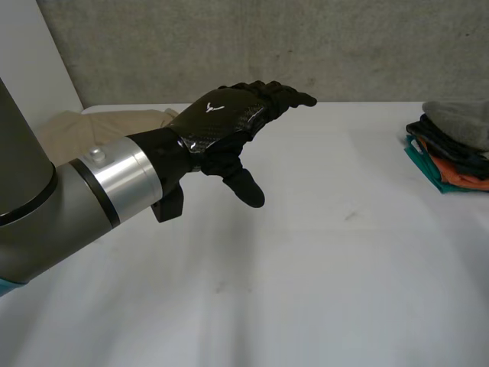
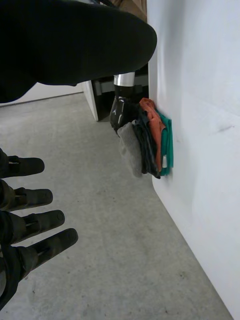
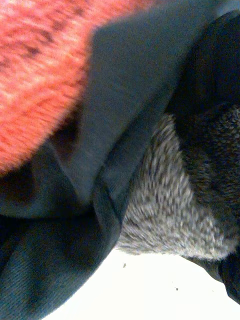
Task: Fold the laundry.
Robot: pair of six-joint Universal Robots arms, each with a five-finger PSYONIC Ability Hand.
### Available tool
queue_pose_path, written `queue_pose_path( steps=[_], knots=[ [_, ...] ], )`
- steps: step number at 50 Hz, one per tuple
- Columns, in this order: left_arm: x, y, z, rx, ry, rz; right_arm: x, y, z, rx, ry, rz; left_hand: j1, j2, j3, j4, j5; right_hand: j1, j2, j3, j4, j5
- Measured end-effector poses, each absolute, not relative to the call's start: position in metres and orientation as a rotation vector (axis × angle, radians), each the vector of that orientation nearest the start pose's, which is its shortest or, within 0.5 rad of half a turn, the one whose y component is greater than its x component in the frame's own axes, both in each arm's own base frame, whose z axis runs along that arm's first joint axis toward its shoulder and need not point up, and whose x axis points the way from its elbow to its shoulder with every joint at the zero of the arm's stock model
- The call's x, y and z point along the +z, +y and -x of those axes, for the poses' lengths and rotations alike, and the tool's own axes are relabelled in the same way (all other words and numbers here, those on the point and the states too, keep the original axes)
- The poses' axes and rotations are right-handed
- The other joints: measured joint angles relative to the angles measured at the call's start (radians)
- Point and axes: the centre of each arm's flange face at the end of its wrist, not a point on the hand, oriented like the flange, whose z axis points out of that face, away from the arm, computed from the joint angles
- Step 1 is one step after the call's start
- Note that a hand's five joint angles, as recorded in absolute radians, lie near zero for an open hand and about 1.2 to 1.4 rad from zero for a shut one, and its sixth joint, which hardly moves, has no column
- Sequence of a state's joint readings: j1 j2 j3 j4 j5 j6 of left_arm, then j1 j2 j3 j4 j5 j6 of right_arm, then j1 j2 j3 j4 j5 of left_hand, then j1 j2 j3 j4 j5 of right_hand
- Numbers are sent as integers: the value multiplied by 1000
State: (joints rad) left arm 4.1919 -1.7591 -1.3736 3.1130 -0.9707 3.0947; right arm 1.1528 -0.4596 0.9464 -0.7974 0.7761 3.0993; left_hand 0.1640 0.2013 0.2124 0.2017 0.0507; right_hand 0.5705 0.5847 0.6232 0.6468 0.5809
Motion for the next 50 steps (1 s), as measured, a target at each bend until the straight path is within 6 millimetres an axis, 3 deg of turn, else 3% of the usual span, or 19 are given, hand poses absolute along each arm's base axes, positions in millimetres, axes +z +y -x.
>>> queue_pose_path(
  steps=[3, 5, 9, 11, 12, 13, 19, 23, 25, 26, 28, 32, 34, 37, 39, 40, 44, 47, 50],
  knots=[
    [310, -197, 326, 1493, -1548, 924, 122, -526, 15, -2389, 1798, 598, 0, 0, 0, 0, 0, -325, -340, -357, -392, -340],
    [314, -196, 326, 1501, -1538, 925, 139, -522, 10, -2405, 1796, 563, 0, 0, 0, 0, 0, -336, -369, -407, -431, -469],
    [320, -193, 326, 1515, -1523, 924, 171, -509, 5, -2415, 1806, 459, 0, 0, 0, 0, 0, -336, -371, -410, -435, -533],
    [320, -192, 326, 1516, -1522, 923, 174, -507, 5, -2414, 1809, 446, 0, 0, 0, 0, 0, -336, -371, -410, -435, -533],
    [323, -190, 325, 1520, -1516, 921, 192, -497, 7, -2407, 1842, 363, 0, 0, 0, 0, 0, -336, -371, -410, -435, -533],
    [323, -189, 325, 1521, -1516, 921, 197, -493, 9, -2403, 1861, 333, 0, 0, 0, 0, 0, -336, -371, -410, -435, -533],
    [327, -183, 321, 1530, -1507, 914, 225, -470, 36, -2441, 2119, 168, 0, 0, 0, 0, 0, -336, -371, -410, -435, -533],
    [335, -180, 318, 1559, -1483, 908, 246, -462, 62, -2598, 2411, 142, 0, 0, 0, 0, 0, -336, -371, -410, -435, -533],
    [340, -181, 317, 1583, -1466, 903, 250, -462, 66, -2634, 2450, 145, 0, 0, 0, 0, 0, -336, -371, -410, -435, -533],
    [345, -182, 316, 1610, -1449, 895, 272, -462, 76, -2808, 2563, 153, 0, 0, 0, 0, 0, -336, -371, -410, -435, -533],
    [355, -185, 314, 1668, -1421, 869, 290, -464, 73, -2963, 2538, 159, 0, 0, 0, 0, 0, -336, -371, -410, -435, -533],
    [383, -199, 306, 1829, -1376, 764, 335, -466, 43, -3327, 2161, 190, 0, 0, 0, 0, 0, -336, -371, -410, -435, -533],
    [402, -213, 294, 1955, -1372, 660, 362, -459, 8, -3470, 1783, 259, 0, 0, 0, 0, 0, -336, -371, -410, -435, -533],
    [419, -235, 274, 2112, -1420, 531, 382, -443, -45, -3467, 1341, 422, 0, 0, 0, 0, 0, -336, -371, -410, -435, -533],
    [424, -254, 258, 2216, -1489, 470, 382, -432, -78, -3381, 1158, 532, 0, 0, 0, 0, 0, -336, -371, -410, -435, -533],
    [423, -268, 247, 2279, -1555, 451, 378, -422, -103, -3287, 1061, 614, 0, 0, 0, 0, 0, -336, -371, -410, -435, -533],
    [402, -308, 223, 2379, -1781, 502, 352, -400, -157, -3019, 1012, 758, 0, 0, 0, 0, 0, -336, -371, -410, -435, -533],
    [372, -342, 208, 2378, -1947, 590, 320, -386, -190, -2809, 1128, 816, 0, 0, 0, 0, 0, -336, -371, -410, -435, -533],
    [320, -386, 191, 2306, -2104, 694, 274, -370, -218, -2560, 1367, 855, 0, 0, 0, 0, 0, -336, -371, -410, -435, -533]
  ],
)
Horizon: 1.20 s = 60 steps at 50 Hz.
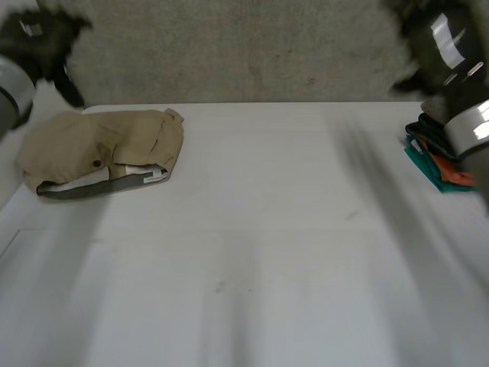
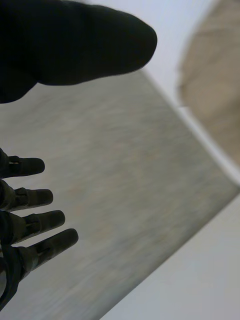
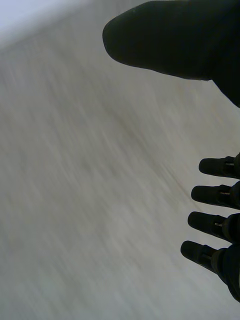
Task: Fold the laundry.
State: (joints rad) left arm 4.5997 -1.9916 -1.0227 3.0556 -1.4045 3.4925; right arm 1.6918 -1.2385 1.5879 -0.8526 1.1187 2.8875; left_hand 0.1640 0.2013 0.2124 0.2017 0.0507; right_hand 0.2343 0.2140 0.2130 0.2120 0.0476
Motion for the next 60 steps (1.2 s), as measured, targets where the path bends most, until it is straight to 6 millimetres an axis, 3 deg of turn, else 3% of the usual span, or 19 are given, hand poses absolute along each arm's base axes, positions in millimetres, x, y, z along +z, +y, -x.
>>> queue_pose_path(
  steps=[1, 2, 4, 10, 13, 20, 28, 44, 46, 48, 49, 51, 57, 60],
  knots=[
    [301, -400, 186, -2189, 2057, -692, 259, -365, -224, -2480, 1456, 867, 0, 0, 0, 0, 0, 0, 0, 0, 0, 0],
    [294, -405, 184, -2179, 2066, -701, 252, -362, -227, -2445, 1495, 873, 0, 0, 0, 0, 0, 0, 0, 0, 0, 0],
    [250, -433, 175, -2145, 2119, -749, 218, -348, -238, -2279, 1689, 914, 0, 0, 0, 0, 0, 0, 0, 0, 0, 0],
    [171, -479, 165, -2189, 2162, -822, 170, -324, -246, -2071, 1952, 1033, 0, 0, 0, 0, 0, 0, 0, 0, 0, 0],
    [142, -496, 163, -2219, 2150, -838, 158, -318, -245, -2050, 1996, 1069, 0, 0, 0, 0, 0, 0, 0, 0, 0, 0],
    [106, -517, 164, -2252, 2119, -838, 150, -319, -238, -2096, 2001, 1063, 0, 0, 0, 0, 0, 0, 0, 0, 0, 0],
    [90, -516, 182, -2287, 2107, -915, 149, -325, -229, -2129, 2019, 1031, 13, 4, 2, 4, 1, 0, 0, 0, 0, 0],
    [86, -500, 226, -2379, 2046, -1057, 138, -326, -229, -2116, 2062, 1063, 107, 65, 50, 68, 47, 0, 0, 0, 0, 0],
    [84, -497, 233, -2386, 2035, -1084, 138, -326, -229, -2119, 2064, 1073, 311, 243, 230, 245, 223, 0, 0, 0, 0, 0],
    [84, -497, 237, -2393, 2022, -1097, 138, -326, -229, -2121, 2065, 1079, 691, 572, 556, 573, 542, 0, 0, 0, 0, 0],
    [84, -497, 239, -2396, 2015, -1100, 138, -326, -229, -2122, 2065, 1080, 691, 572, 556, 573, 542, 0, 0, 0, 0, 0],
    [85, -497, 242, -2405, 1998, -1101, 138, -326, -228, -2125, 2065, 1083, 1011, 942, 923, 942, 902, 0, 0, 0, 0, 0],
    [96, -499, 249, -2428, 1957, -1076, 141, -325, -228, -2134, 2064, 1081, 1011, 991, 975, 997, 920, 0, 0, 0, 0, 0],
    [118, -494, 256, -2442, 1935, -1045, 145, -324, -227, -2147, 2062, 1076, 1011, 992, 976, 997, 920, 0, 0, 0, 0, 0]
  ],
)
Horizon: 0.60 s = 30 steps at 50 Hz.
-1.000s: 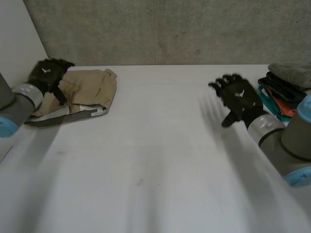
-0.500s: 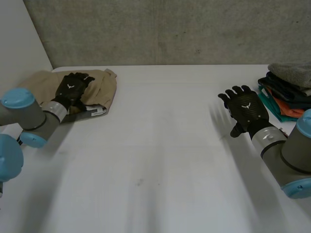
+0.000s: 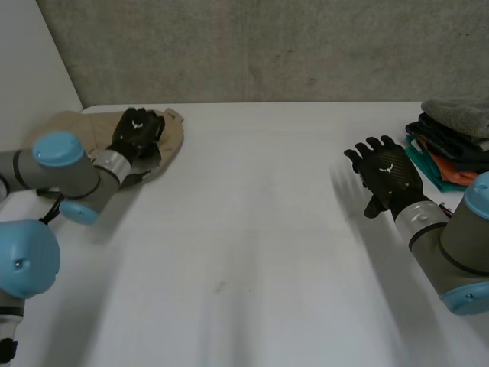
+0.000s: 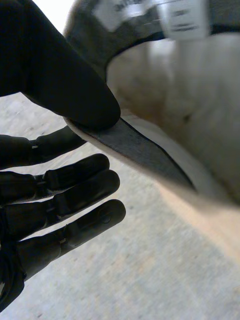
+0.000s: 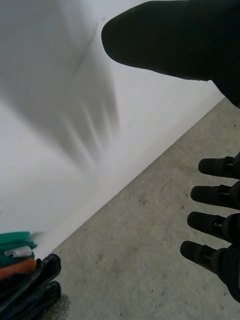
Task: Fold the laundry.
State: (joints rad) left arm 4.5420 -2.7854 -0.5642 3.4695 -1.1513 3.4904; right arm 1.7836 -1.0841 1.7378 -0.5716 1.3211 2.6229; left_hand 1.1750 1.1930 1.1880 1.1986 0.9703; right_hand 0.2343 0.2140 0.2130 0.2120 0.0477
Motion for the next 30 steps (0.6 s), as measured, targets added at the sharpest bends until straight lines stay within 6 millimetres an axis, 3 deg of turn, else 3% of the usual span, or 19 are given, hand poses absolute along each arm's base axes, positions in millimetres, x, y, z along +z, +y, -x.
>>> queue_pose_path(
  steps=[3, 8, 12, 16, 20, 24, 28, 30],
  knots=[
    [146, -487, 264, -2468, 1910, -1011, 149, -324, -227, -2161, 2059, 1068, 0, 1, 0, 0, 0, 0, 0, 0, 0, 0],
    [218, -450, 294, -2607, 1850, -966, 156, -327, -222, -2194, 2063, 1039, 0, 2, 2, 1, 0, 0, 0, 0, 0, 0],
    [269, -402, 329, -2761, 1826, -990, 161, -330, -218, -2221, 2077, 1005, 0, 2, 2, 1, 0, 0, 0, 0, 0, 0],
    [292, -342, 369, -2859, 1874, -1102, 167, -336, -211, -2253, 2101, 947, 0, 2, 2, 1, 0, 0, 0, 0, 0, 0],
    [284, -292, 404, -2857, 1967, -1265, 173, -342, -204, -2273, 2131, 884, 0, 2, 2, 1, 0, 0, 0, 0, 0, 0],
    [248, -241, 440, -2755, 2109, -1473, 176, -349, -194, -2273, 2187, 817, 0, 2, 2, 1, 0, 0, 0, 0, 0, 0],
    [214, -201, 462, -2647, 2212, -1620, 175, -355, -187, -2261, 2243, 774, -92, -100, -97, -98, -59, 0, 0, 0, 0, 0],
    [201, -183, 470, -2601, 2248, -1677, 173, -357, -183, -2251, 2272, 756, -600, -563, -537, -553, -500, 0, 0, 0, 0, 0]
  ],
)
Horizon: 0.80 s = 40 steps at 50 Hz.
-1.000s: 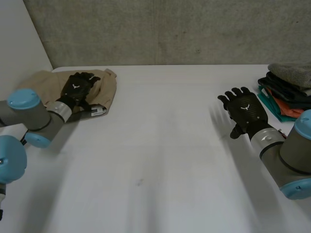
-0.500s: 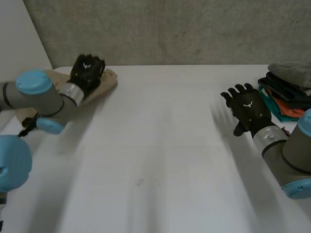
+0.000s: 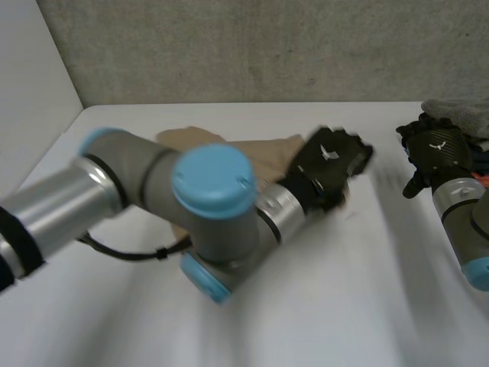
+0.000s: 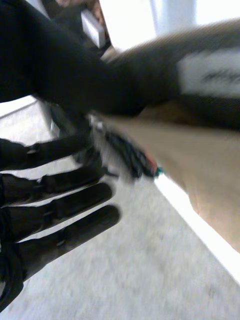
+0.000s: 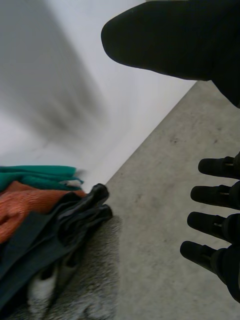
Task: Fold the laundry.
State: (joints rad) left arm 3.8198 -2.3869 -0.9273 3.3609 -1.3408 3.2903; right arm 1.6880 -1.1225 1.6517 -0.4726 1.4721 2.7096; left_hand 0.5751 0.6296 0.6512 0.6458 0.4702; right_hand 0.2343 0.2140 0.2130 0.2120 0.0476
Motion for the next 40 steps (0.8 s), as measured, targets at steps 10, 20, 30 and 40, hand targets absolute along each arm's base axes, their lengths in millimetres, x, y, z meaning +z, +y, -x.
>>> queue_pose_path(
  steps=[10, 20, 30, 40],
  knots=[
    [231, -201, 437, 1814, -1461, 1096, 173, -350, -186, -2137, 2312, 708, -388, -424, -440, -445, -418, 0, 0, 0, 0, 0],
    [258, -304, 332, 2027, -1622, 989, 198, -295, -217, -1808, 2296, 638, -388, -426, -440, -445, -419, 0, 0, 0, 0, 0],
    [220, -360, 277, 1971, -1813, 946, 193, -241, -248, -1566, 2298, 712, -388, -426, -439, -445, -418, 0, 0, 0, 0, 0],
    [175, -397, 271, 1881, -1869, 964, 156, -213, -266, -1499, 2390, 789, -388, -426, -440, -445, -418, 20, 28, 29, 30, 18]
  ],
)
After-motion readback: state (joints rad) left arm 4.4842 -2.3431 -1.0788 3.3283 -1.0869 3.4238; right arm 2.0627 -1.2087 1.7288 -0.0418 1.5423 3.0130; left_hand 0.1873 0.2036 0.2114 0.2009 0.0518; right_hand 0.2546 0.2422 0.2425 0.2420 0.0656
